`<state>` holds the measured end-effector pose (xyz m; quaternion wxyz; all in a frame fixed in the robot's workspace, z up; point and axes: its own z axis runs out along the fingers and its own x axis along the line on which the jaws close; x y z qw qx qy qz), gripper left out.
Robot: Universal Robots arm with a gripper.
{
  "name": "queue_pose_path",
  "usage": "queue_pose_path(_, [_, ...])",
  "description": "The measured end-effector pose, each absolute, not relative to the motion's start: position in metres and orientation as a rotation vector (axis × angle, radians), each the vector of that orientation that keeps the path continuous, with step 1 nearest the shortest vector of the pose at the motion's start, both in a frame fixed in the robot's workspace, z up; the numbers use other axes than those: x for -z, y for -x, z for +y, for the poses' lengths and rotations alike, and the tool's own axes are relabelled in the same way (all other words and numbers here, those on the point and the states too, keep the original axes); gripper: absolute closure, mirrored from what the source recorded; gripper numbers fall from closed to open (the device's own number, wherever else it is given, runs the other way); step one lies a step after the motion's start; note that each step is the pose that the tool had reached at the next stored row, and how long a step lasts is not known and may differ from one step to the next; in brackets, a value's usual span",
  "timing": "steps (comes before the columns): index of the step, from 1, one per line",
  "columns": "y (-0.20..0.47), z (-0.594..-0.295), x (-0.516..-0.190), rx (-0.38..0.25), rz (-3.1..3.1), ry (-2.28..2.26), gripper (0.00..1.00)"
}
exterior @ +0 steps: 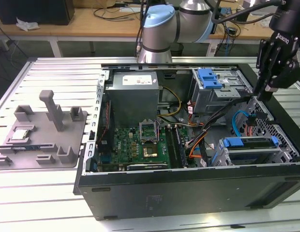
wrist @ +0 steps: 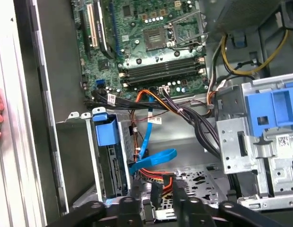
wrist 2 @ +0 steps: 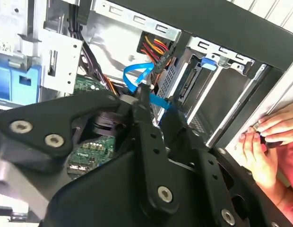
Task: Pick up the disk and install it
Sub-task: 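Insert the first disk wire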
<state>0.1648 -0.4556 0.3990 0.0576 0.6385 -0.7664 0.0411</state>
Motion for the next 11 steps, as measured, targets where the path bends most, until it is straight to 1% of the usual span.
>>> queue_pose_path(1, [-0.166,-0.455,-0.399,-0.124,-2.333,-1.923,0.71])
queue_pose_path(5, [-0.168,-0.452,-0.399,-0.123,-2.349,-1.900,0.71])
queue_pose_path(6, [-0.169,-0.451,-0.397,-0.144,-2.350,-1.876,0.71])
queue_pose_path(7, [-0.171,-0.449,-0.394,-0.189,-2.335,-1.847,0.71])
queue_pose_path(8, [-0.173,-0.445,-0.392,-0.215,-2.324,-1.823,0.71])
queue_pose_path(11, [-0.175,-0.437,-0.388,-0.214,-2.334,-1.808,0.71])
